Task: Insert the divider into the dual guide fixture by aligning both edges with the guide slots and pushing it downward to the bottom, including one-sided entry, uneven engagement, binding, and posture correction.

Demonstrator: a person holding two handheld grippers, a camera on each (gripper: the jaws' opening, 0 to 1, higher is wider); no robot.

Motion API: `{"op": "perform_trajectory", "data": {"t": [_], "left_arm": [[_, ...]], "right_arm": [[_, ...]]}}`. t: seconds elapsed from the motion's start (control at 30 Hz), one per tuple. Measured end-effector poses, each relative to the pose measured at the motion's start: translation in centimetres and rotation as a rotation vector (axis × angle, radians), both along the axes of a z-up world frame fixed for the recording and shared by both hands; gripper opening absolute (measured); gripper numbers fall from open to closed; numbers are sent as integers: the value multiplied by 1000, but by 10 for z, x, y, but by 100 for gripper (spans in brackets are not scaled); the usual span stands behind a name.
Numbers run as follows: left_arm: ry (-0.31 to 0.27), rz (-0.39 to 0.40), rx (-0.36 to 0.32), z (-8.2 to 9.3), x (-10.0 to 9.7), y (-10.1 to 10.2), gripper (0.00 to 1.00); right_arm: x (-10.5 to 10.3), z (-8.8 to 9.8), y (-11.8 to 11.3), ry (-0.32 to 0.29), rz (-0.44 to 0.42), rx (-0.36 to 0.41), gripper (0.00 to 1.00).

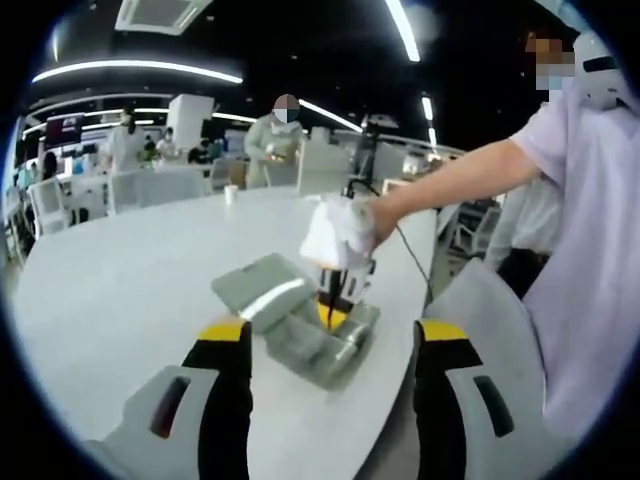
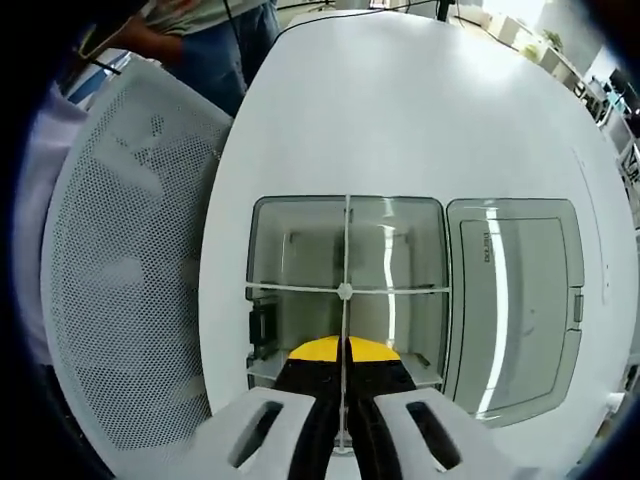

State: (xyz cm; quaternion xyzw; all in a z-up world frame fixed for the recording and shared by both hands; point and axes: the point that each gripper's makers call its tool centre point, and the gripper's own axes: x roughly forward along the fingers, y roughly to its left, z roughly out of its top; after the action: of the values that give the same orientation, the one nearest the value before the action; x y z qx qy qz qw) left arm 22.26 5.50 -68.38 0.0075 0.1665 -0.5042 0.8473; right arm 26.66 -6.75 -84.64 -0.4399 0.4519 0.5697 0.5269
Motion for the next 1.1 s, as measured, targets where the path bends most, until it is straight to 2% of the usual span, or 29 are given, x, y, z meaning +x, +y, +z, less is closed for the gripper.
{"op": "perform_trajectory", "data": {"t": [0.6, 0.7, 0.77, 0.83, 0.93, 0.97, 1.07, 1.1], "left_arm": [[-8, 24, 10, 2, 1, 10, 64], [-8, 28, 8, 2, 2, 11, 64], [-7, 30, 9, 2, 3, 12, 64], [-8, 32, 8, 2, 3, 12, 65], [-6, 37, 3, 2, 4, 13, 65], [-6, 41, 2, 2, 5, 14, 66], [-4, 45, 0, 1, 4, 14, 66], [-3, 46, 0, 1, 4, 14, 66]], "right_arm": [[0, 1, 2, 19, -47, 42, 0], [-1, 2, 4, 44, -74, 59, 5], [2, 3, 3, 25, -76, 63, 7], [1, 6, 3, 38, -91, 73, 9], [5, 11, 1, 26, -108, 87, 18], [2, 14, 0, 46, -126, 101, 19], [5, 25, -2, 14, -149, 143, 19], [6, 28, 0, 15, -181, 172, 20]]}}
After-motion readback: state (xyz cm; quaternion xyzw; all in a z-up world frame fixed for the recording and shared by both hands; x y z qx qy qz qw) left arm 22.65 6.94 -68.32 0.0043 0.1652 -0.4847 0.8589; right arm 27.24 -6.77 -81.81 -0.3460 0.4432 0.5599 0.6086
